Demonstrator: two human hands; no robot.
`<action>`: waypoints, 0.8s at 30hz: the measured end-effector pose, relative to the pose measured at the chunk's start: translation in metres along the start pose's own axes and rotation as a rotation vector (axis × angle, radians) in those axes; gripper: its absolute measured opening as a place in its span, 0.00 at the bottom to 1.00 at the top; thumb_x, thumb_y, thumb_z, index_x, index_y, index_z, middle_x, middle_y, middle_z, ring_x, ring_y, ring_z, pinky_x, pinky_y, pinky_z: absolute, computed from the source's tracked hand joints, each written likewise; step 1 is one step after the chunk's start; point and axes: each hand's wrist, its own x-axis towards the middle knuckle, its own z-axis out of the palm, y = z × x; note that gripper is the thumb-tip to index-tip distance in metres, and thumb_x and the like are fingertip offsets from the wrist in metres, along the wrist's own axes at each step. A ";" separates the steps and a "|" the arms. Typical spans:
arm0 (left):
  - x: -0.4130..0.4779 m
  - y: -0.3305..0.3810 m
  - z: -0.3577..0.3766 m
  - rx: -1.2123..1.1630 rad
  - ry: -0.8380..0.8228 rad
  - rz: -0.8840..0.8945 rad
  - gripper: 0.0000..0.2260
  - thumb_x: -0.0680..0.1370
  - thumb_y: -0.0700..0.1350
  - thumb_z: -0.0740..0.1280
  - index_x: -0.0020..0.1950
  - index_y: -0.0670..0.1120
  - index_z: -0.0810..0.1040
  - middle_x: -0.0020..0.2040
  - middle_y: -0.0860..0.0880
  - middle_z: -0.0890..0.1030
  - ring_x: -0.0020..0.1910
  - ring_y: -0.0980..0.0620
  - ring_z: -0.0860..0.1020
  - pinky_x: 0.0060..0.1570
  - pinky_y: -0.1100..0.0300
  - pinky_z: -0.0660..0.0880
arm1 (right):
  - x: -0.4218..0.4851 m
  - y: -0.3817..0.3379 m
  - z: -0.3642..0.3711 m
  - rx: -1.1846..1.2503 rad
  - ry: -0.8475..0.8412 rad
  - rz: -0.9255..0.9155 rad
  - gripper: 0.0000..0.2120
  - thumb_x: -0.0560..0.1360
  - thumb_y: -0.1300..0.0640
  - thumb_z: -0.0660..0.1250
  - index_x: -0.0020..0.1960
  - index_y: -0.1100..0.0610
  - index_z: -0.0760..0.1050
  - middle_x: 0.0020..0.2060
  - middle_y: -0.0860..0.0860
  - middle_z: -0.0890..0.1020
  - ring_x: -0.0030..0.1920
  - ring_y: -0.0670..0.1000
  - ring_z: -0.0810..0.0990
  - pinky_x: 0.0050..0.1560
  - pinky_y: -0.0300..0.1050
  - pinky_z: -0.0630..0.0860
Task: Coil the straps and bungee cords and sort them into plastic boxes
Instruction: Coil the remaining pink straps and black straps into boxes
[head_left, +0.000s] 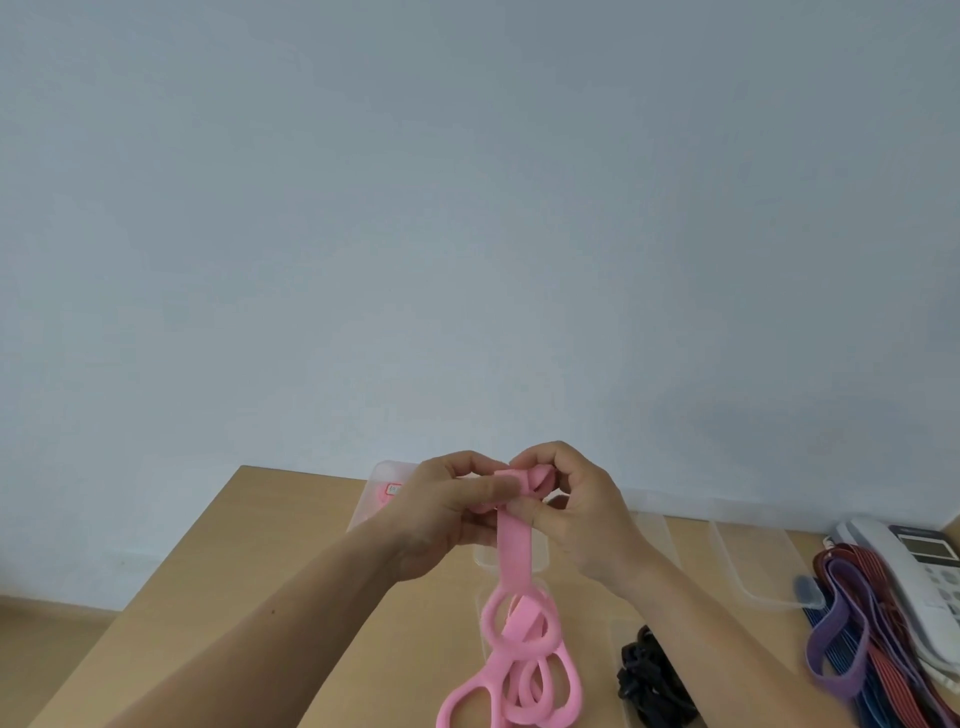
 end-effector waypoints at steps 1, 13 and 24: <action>0.000 0.001 0.000 -0.001 -0.009 0.016 0.13 0.73 0.39 0.75 0.54 0.36 0.78 0.46 0.38 0.84 0.45 0.38 0.84 0.44 0.50 0.81 | 0.001 0.000 -0.001 0.048 -0.021 0.024 0.13 0.71 0.63 0.75 0.48 0.48 0.79 0.42 0.50 0.82 0.40 0.46 0.78 0.43 0.41 0.78; 0.003 -0.001 -0.006 0.148 0.014 0.073 0.16 0.71 0.32 0.75 0.57 0.40 0.78 0.55 0.33 0.80 0.55 0.32 0.81 0.59 0.40 0.77 | 0.012 0.002 -0.007 0.197 -0.093 0.206 0.08 0.77 0.56 0.70 0.46 0.61 0.80 0.34 0.56 0.83 0.34 0.53 0.80 0.35 0.45 0.77; -0.002 0.009 -0.008 0.315 -0.042 -0.094 0.12 0.72 0.36 0.75 0.54 0.34 0.81 0.42 0.41 0.84 0.41 0.43 0.84 0.45 0.50 0.82 | 0.011 0.006 -0.001 0.071 -0.018 0.079 0.08 0.71 0.57 0.77 0.45 0.46 0.81 0.35 0.42 0.81 0.33 0.45 0.76 0.39 0.40 0.77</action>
